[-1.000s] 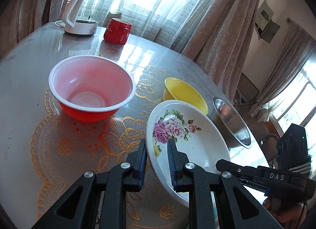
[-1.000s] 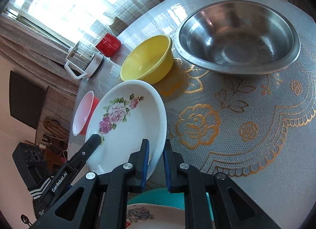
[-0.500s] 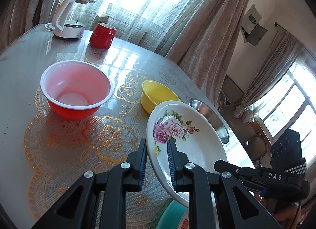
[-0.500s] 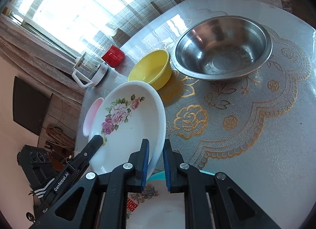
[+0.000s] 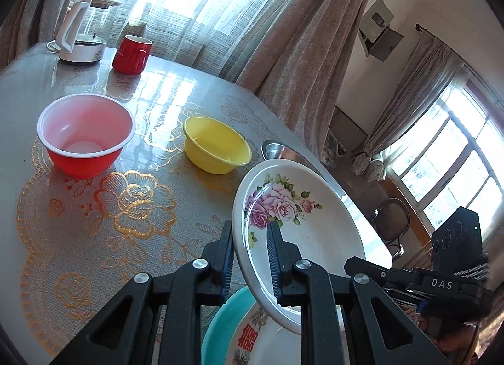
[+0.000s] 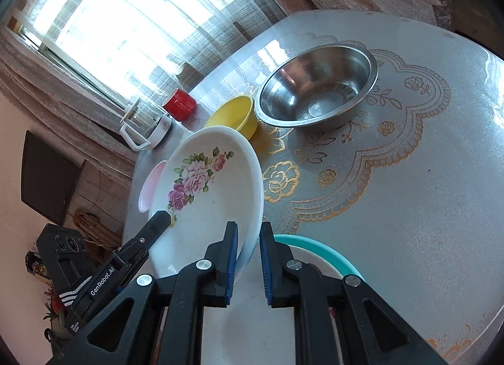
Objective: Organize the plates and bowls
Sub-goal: 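Carry the floral plate with both grippers and lower it onto the white plate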
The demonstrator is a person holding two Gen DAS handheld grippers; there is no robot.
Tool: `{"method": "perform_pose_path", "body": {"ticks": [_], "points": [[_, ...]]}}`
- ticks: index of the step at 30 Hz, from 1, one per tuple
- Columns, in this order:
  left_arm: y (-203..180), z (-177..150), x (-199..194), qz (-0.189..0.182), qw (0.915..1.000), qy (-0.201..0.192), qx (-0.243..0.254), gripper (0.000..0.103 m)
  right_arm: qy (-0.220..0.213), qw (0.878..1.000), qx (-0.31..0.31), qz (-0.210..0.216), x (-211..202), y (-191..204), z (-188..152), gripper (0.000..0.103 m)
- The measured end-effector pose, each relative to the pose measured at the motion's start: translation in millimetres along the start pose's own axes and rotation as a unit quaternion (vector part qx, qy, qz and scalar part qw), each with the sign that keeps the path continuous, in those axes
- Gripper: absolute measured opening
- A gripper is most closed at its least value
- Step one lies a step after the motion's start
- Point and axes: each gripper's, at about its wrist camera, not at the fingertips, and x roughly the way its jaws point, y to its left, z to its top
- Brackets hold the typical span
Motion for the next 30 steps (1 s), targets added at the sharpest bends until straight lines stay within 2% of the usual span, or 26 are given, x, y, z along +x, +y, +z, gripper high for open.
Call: {"method": "perform_pose_path", "body": {"ticks": [14, 30], "points": [[-32.6, -23.9, -8.3, -0.034, 0.9984, 0.011, 0.045, 0.02, -0.012, 0.999, 0.029, -0.01, -37.1, -26.3, -32.4, 0.015], [-40.5, -64.2, -28.2, -0.043, 0.9948, 0.04, 0.083, 0.02, 0.013, 0.999, 0.041, -0.021, -49.7, -43.3, -73.6, 0.015]]}}
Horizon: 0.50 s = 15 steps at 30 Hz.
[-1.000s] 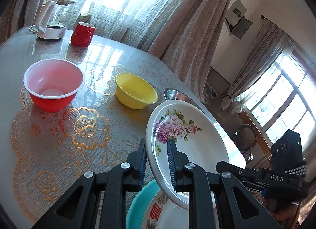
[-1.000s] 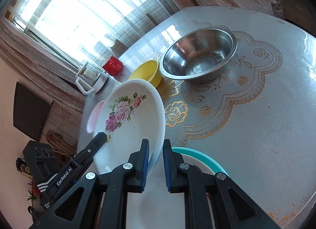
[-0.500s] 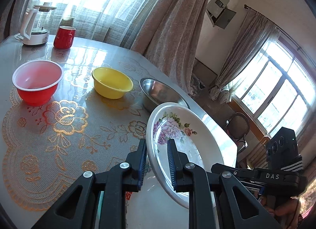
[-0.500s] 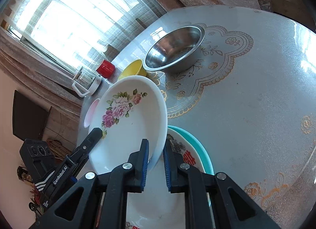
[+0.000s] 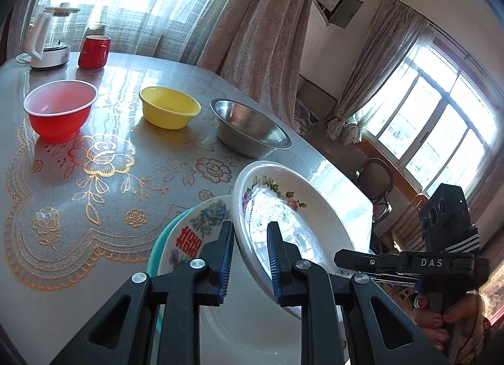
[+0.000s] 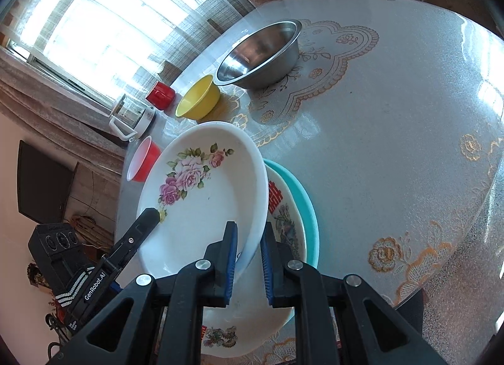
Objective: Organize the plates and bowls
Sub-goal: 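Carry the floral plate with both grippers and lower it onto the white plate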
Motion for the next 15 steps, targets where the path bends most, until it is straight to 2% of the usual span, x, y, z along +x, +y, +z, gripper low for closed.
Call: {"method": "perform_pose_path", "body": {"ticks": [7, 15], "points": [[-5.0, -14.0, -6.6, 0.021, 0.9993, 0.013, 0.027, 0.021, 0.018, 1.0, 0.006, -0.002, 3.6, -5.6, -13.7, 0.015], [-3.4, -17.4, -3.3, 0.031, 0.9987, 0.032, 0.025, 0.022, 0.032, 0.999, -0.008, -0.018, 6.6, 3.2, -18.4, 0.017]]}}
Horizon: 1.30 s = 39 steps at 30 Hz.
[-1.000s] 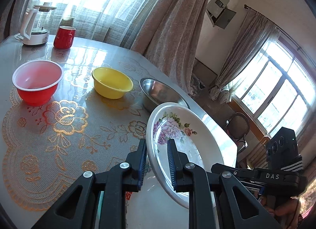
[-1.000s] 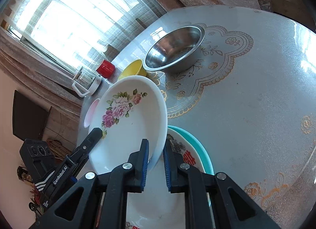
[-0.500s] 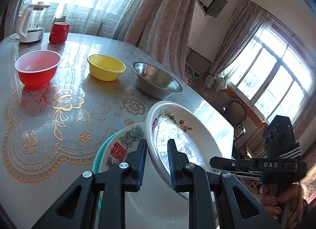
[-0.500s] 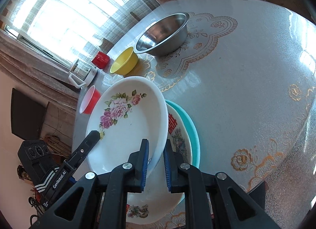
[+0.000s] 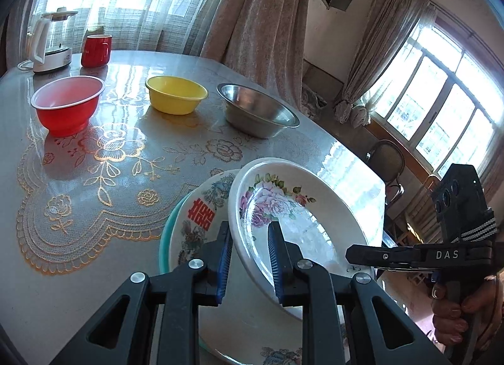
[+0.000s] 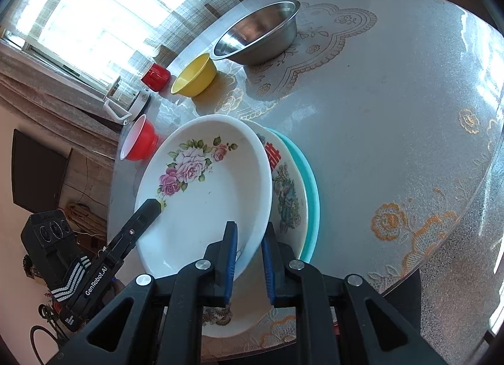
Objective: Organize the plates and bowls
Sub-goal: 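Carry the floral plate with both grippers and lower it onto the white plate, then open both grippers off the floral plate rim and lift away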
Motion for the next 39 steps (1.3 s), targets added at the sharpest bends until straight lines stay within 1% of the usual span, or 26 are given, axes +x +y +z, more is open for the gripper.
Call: {"method": "perform_pose_path", "body": {"ticks": [7, 11, 15, 20, 24, 26, 29, 31, 34, 35, 36, 39], "points": [[-2.4, -9.1, 1.6, 0.021, 0.9994, 0.019, 0.02, 0.023, 0.013, 0.999, -0.024, -0.038, -1.0, 10.7, 1.7, 0.017], [-2.8, -15.1, -4.3, 0.028, 0.9987, 0.013, 0.04, 0.028, 0.025, 0.998, -0.028, -0.041, 3.5, 13.1, 1.1, 0.017], [-1.4, -14.0, -3.6, 0.023, 0.999, 0.014, 0.035, 0.031, 0.023, 0.998, -0.03, -0.046, 4.6, 13.8, 2.4, 0.017], [1.2, -12.6, -4.6, 0.015, 0.9995, 0.015, 0.023, 0.032, 0.025, 0.997, -0.044, -0.064, 3.3, 19.1, 4.4, 0.018], [0.1, -11.5, -6.1, 0.002, 0.9997, 0.015, 0.02, 0.041, 0.03, 0.997, -0.044, -0.061, 4.1, 18.8, 4.0, 0.018], [-1.3, -11.3, -6.1, 0.003, 0.9996, 0.014, 0.022, 0.042, 0.032, 0.997, -0.041, -0.058, 4.1, 18.4, 3.8, 0.018], [-6.2, -13.2, -6.2, 0.014, 0.9992, 0.008, 0.037, 0.044, 0.034, 0.997, -0.041, -0.059, 4.3, 18.6, 4.2, 0.018], [-11.9, -15.1, -6.1, 0.026, 0.998, 0.003, 0.058, 0.049, 0.035, 0.997, -0.038, -0.061, 4.1, 18.9, 4.5, 0.018], [-22.7, -19.1, -4.4, 0.052, 0.994, -0.003, 0.096, 0.054, 0.033, 0.996, -0.042, -0.07, 3.2, 21.3, 4.5, 0.018], [-24.8, -19.9, -3.4, 0.052, 0.9934, 0.0, 0.103, 0.056, 0.031, 0.996, -0.047, -0.075, 2.9, 22.4, 4.8, 0.018], [-25.9, -20.4, -2.9, 0.048, 0.9932, 0.002, 0.106, 0.061, 0.03, 0.995, -0.051, -0.079, 2.7, 23.4, 4.9, 0.019], [-25.9, -21.5, -1.5, 0.026, 0.9943, 0.01, 0.103, 0.069, 0.028, 0.995, -0.049, -0.078, 1.1, 22.1, 6.5, 0.021]]}}
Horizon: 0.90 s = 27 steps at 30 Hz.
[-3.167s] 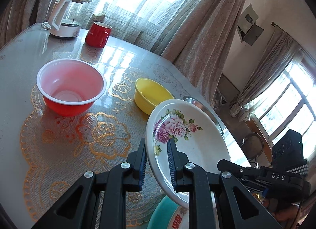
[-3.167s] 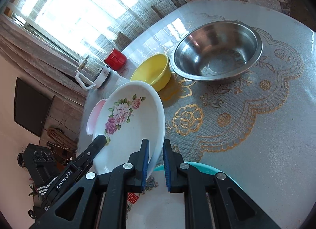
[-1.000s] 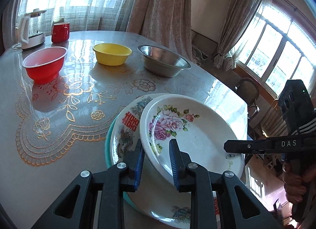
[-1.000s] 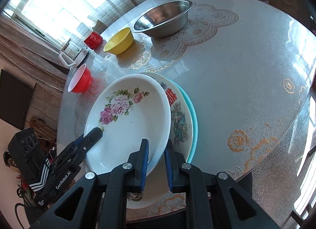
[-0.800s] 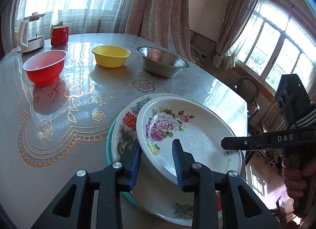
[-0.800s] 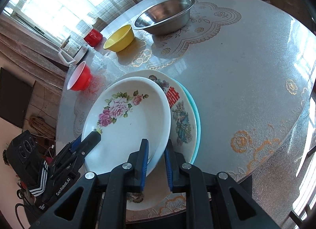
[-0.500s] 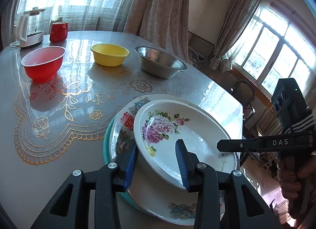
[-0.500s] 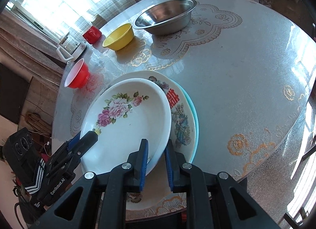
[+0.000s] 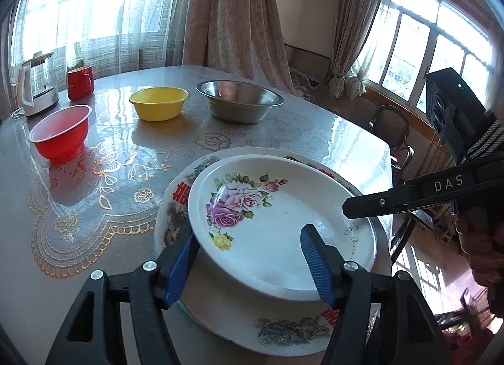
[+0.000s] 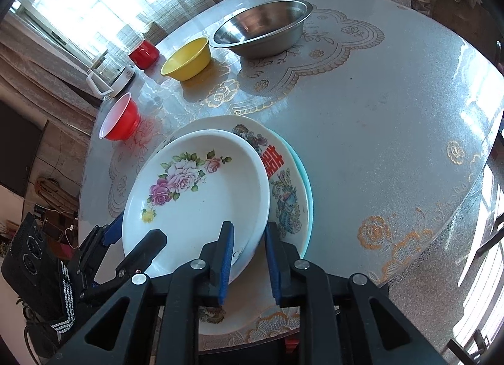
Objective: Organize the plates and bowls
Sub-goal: 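Open both grippers off the floral plate rim and lift away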
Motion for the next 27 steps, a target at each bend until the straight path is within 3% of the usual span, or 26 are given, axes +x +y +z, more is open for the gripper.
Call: {"method": "perform_pose_path", "body": {"ticks": [10, 17, 21, 27], "points": [[5.4, 4.2, -7.6, -0.027, 0.9996, -0.009, -0.004, 0.075, -0.016, 1.0, -0.015, -0.02, -6.9, 1.1, 1.7, 0.021], [-2.8, 1.8, -2.3, 0.006, 0.9996, -0.005, 0.028, 0.076, -0.031, 0.998, -0.045, -0.028, -7.2, 11.8, -1.0, 0.022], [5.8, 4.9, -8.5, -0.023, 0.9996, -0.014, 0.001, 0.078, -0.033, 0.998, -0.052, -0.019, -6.0, 14.9, -1.8, 0.023], [14.5, 2.5, -27.8, 0.014, 0.9991, -0.028, -0.029, 0.081, -0.031, 0.998, -0.057, -0.004, -4.4, 14.5, 0.1, 0.023]]}}
